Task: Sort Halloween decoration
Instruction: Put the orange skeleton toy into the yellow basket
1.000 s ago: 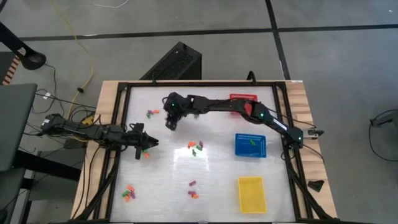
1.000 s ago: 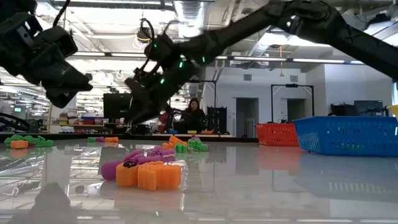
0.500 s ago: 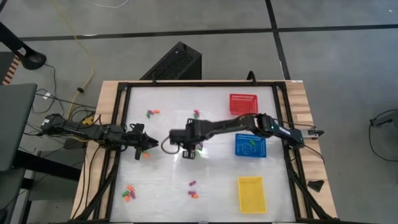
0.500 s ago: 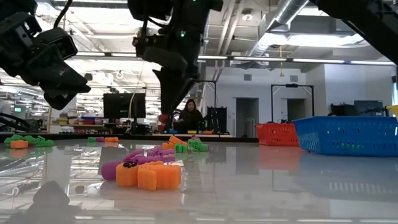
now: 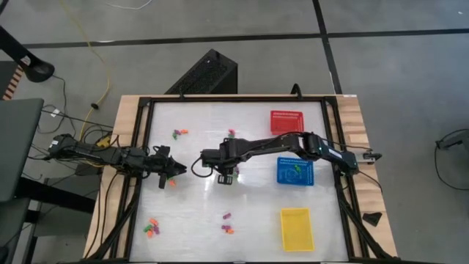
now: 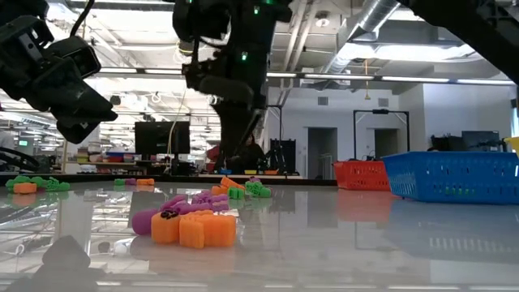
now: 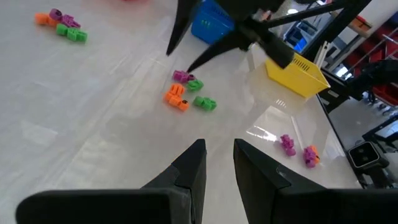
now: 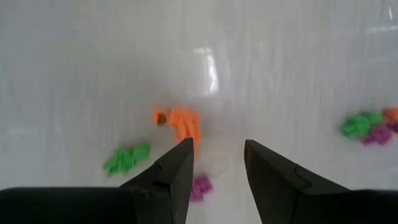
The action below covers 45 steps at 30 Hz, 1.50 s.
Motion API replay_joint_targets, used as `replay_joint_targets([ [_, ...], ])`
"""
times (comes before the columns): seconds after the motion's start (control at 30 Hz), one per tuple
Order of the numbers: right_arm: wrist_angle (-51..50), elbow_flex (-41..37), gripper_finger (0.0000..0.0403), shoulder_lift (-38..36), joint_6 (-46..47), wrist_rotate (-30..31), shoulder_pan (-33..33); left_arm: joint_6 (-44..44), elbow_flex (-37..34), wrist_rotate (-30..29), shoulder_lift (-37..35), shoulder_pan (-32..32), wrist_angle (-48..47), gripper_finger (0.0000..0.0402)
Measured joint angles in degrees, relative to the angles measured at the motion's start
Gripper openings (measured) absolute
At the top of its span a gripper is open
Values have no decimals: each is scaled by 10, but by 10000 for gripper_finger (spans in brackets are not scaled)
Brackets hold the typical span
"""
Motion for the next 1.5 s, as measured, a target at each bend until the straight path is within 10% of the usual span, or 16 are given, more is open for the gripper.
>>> replay_joint_targets([
  [1.1,84,-86,234,9,-46,-61,-13,19,0,-2,0,-9,0,70],
  [1.5,83,-89,67,-1,-59,-60,-17,19,0,-2,0,-9,0,70],
])
